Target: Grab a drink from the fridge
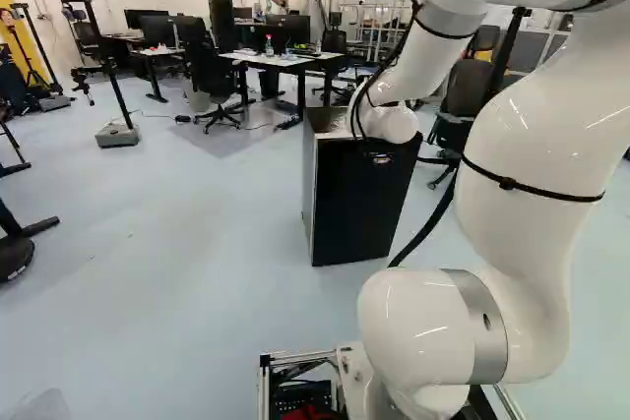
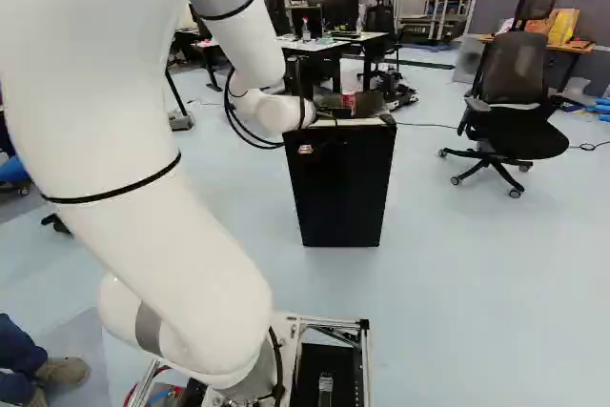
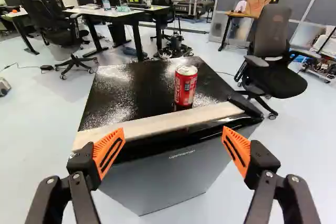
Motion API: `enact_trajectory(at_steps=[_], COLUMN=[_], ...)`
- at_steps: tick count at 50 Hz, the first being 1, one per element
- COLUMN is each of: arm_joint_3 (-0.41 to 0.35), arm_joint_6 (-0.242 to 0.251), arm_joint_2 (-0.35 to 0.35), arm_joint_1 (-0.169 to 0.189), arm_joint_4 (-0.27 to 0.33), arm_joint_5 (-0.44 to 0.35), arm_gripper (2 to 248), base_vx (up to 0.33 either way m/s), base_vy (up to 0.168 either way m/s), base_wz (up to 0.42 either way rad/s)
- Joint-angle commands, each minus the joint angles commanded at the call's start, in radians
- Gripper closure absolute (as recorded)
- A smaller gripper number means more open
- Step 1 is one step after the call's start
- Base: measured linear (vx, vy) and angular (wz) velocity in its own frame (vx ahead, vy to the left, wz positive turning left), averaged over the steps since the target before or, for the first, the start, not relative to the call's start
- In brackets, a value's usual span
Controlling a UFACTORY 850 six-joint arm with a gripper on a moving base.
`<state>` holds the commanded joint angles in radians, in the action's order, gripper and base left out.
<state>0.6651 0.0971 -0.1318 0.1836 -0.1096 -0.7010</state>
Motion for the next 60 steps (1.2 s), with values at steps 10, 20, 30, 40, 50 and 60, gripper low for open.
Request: enact_trajectory(at_steps=[10,20,30,40,50,60], arm_joint_3=[0.031,0.079,0.132,0.190,0.251,0.312], arm_joint_6=[0.000,0.000,0.000,0.000,0.000,0.000], arm_joint_2=[-0.028,-0.071,-0.118,-0.168,-0.219,-0.281], arm_joint_1=[0.017,0.025,0.031,0.037,0.042,0.047], arm_joint_4=[0.034,0.058,0.065,0.065,0.065,0.065], arm_joint_5=[-0.040,-0.062,-0.075,-0.085,-0.089,-0.089], arm_gripper=[3,3,3,3,3,3], base_vx=[0.000,0.000,0.000,0.000,0.000,0.000], base_vy=[0.000,0.000,0.000,0.000,0.000,0.000], base_wz=[0.000,0.000,0.000,0.000,0.000,0.000])
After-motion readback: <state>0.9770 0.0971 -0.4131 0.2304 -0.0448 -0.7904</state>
